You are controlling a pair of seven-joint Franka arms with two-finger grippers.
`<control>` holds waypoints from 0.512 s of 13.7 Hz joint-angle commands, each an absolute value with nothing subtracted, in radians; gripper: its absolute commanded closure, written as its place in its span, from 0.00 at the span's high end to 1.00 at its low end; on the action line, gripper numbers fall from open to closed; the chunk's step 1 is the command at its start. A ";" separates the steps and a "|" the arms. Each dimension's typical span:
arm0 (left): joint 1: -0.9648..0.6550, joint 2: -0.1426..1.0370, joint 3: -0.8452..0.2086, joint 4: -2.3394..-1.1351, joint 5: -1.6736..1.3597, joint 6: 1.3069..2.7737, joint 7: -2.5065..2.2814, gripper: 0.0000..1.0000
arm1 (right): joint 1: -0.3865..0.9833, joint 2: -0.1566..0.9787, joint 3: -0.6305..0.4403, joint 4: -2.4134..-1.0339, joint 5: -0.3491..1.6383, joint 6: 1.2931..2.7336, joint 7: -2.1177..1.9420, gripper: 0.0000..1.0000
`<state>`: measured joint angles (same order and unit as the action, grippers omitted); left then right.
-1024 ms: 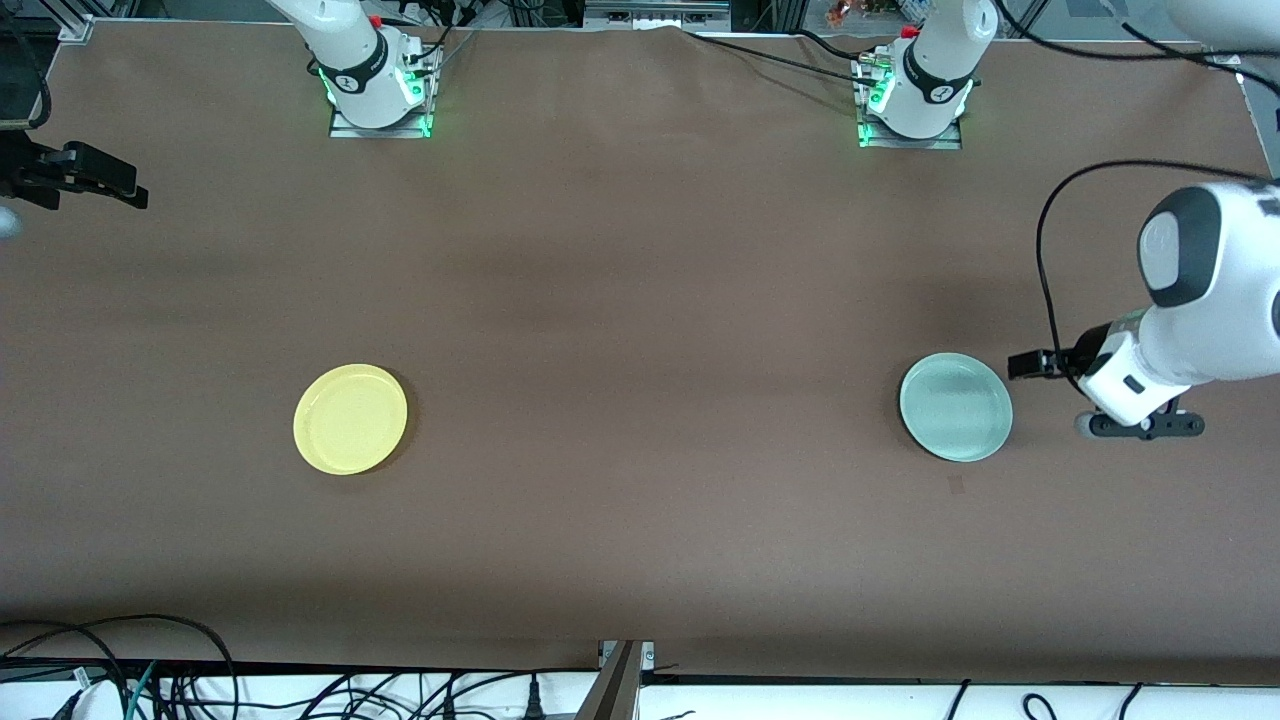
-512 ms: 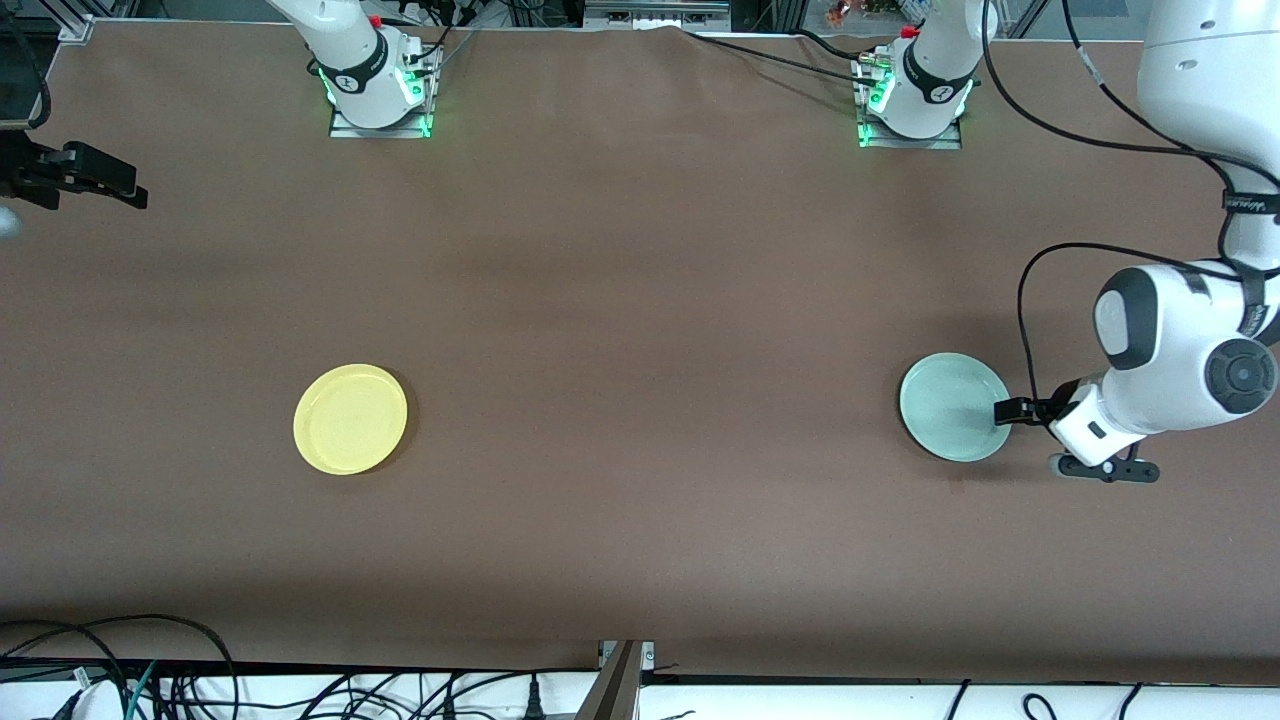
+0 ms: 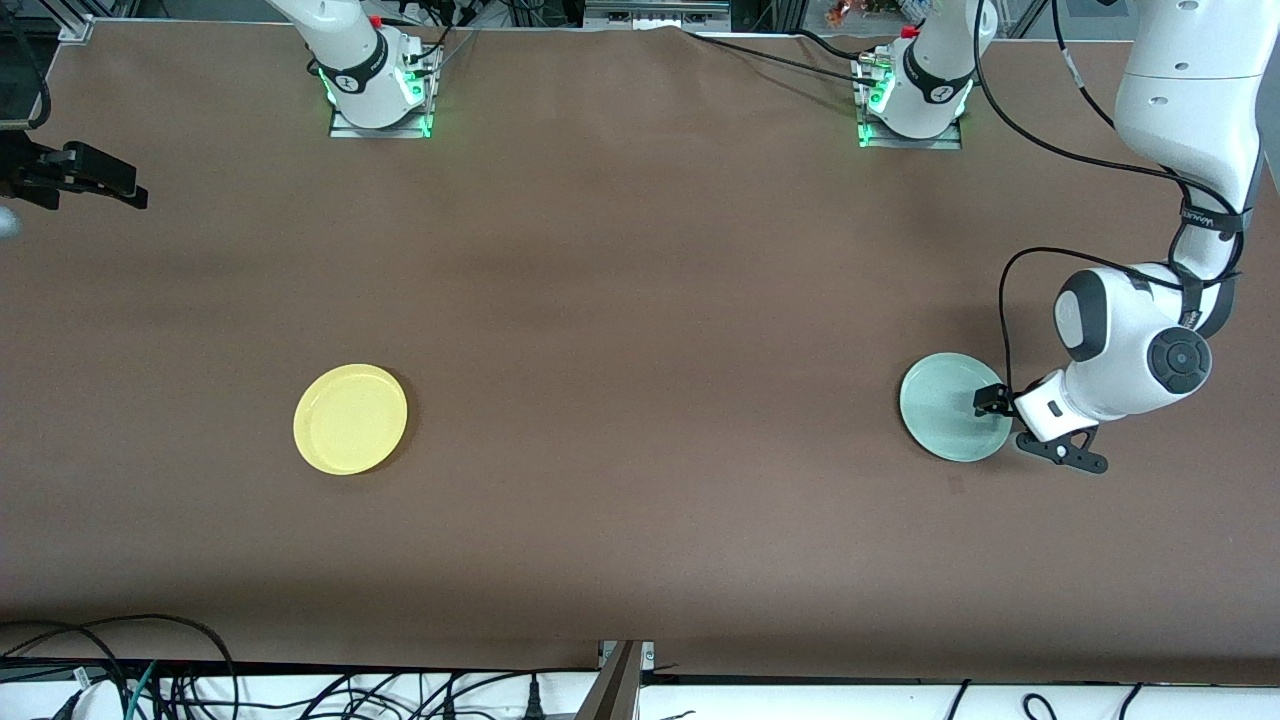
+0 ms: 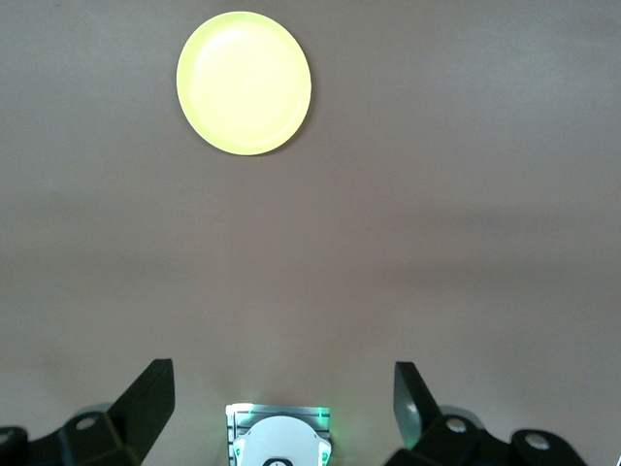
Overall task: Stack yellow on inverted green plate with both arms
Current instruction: 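Reach the left gripper down to the rim of the green plate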
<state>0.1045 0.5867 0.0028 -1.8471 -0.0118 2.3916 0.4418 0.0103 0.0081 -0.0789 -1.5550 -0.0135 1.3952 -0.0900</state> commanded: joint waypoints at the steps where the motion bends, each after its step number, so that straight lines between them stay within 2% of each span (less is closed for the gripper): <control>1: 0.159 0.601 -0.026 -1.856 -0.018 2.410 0.526 0.71 | -0.003 0.018 -0.072 -1.531 -0.002 1.385 -0.087 1.00; 2: 0.169 0.604 -0.031 -1.855 -0.020 2.410 0.543 0.48 | -0.003 0.018 -0.074 -1.531 -0.002 1.385 -0.089 1.00; 4: 0.173 0.607 -0.034 -1.855 -0.021 2.410 0.543 0.17 | -0.005 0.018 -0.075 -1.531 -0.002 1.385 -0.089 1.00; 5: 0.179 0.615 -0.034 -1.850 -0.021 2.410 0.545 0.05 | -0.005 0.018 -0.075 -1.531 -0.002 1.385 -0.089 1.00; 6: 0.183 0.615 -0.034 -1.848 -0.021 2.410 0.545 0.00 | -0.005 0.018 -0.075 -1.531 -0.002 1.385 -0.089 1.00; 7: 0.183 0.615 -0.035 -1.847 -0.023 2.405 0.543 0.00 | -0.005 0.018 -0.077 -1.531 0.000 1.385 -0.089 1.00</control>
<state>0.1643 0.6124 -0.0177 -1.8526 -0.0118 2.3988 0.5165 0.0093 0.0081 -0.0803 -1.5550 -0.0135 1.3952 -0.0900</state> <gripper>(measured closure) 0.586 0.000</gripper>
